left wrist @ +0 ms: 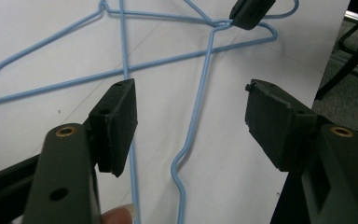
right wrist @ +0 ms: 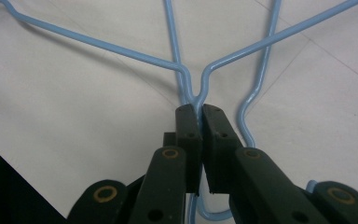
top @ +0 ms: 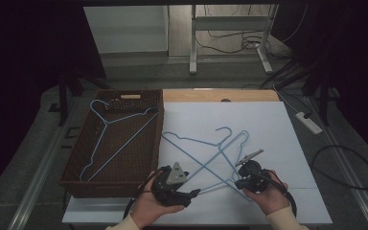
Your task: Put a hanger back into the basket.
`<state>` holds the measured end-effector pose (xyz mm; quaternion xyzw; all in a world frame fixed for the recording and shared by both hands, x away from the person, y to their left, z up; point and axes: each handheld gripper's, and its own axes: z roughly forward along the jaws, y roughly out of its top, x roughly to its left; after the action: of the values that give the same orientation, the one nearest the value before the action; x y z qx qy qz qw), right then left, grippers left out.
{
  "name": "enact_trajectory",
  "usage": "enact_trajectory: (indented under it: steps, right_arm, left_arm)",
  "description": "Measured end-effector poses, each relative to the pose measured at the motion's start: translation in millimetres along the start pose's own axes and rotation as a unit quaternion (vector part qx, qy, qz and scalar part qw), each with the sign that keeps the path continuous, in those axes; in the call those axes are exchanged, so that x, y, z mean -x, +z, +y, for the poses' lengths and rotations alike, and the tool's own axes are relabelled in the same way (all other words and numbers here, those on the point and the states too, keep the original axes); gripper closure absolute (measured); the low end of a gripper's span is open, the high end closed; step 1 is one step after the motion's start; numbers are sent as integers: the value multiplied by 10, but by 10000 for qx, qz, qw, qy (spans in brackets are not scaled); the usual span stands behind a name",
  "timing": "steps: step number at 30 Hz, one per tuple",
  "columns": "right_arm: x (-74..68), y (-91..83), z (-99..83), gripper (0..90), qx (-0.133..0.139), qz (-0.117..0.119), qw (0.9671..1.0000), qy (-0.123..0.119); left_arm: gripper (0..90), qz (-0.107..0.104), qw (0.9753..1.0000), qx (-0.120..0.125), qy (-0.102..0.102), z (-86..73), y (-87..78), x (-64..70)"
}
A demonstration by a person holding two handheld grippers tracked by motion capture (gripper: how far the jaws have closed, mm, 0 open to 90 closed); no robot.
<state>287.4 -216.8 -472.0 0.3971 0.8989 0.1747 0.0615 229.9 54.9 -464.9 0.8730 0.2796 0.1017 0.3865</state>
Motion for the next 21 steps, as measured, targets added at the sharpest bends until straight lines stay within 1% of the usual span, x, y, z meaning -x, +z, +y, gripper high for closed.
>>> enact_trajectory:
  steps: [4,6,9,11,15,21]
  right_arm:
    - [1,-6,3,858,-5,10,10000,-5]
    - [1,-9,5,858,-9,6,10000,-3]
    - [-1,-11,7,858,-10,14,10000,-1]
    - [-5,-12,10,858,-12,10,10000,1]
    - [-14,-12,20,858,18,76,10000,-2]
    - [-33,-14,37,858,-3,55,10000,-37]
  left_arm:
    - [355,-61,9999,-53,63,31,96,17]
    - [352,-104,9998,-100,149,55,171,37]
    - [351,-151,9995,-171,221,79,310,47]
    - [352,-174,9994,-234,209,79,388,40]
    - [352,-179,9989,-364,252,69,505,3]
    - [359,-190,9977,-559,324,76,657,-30]
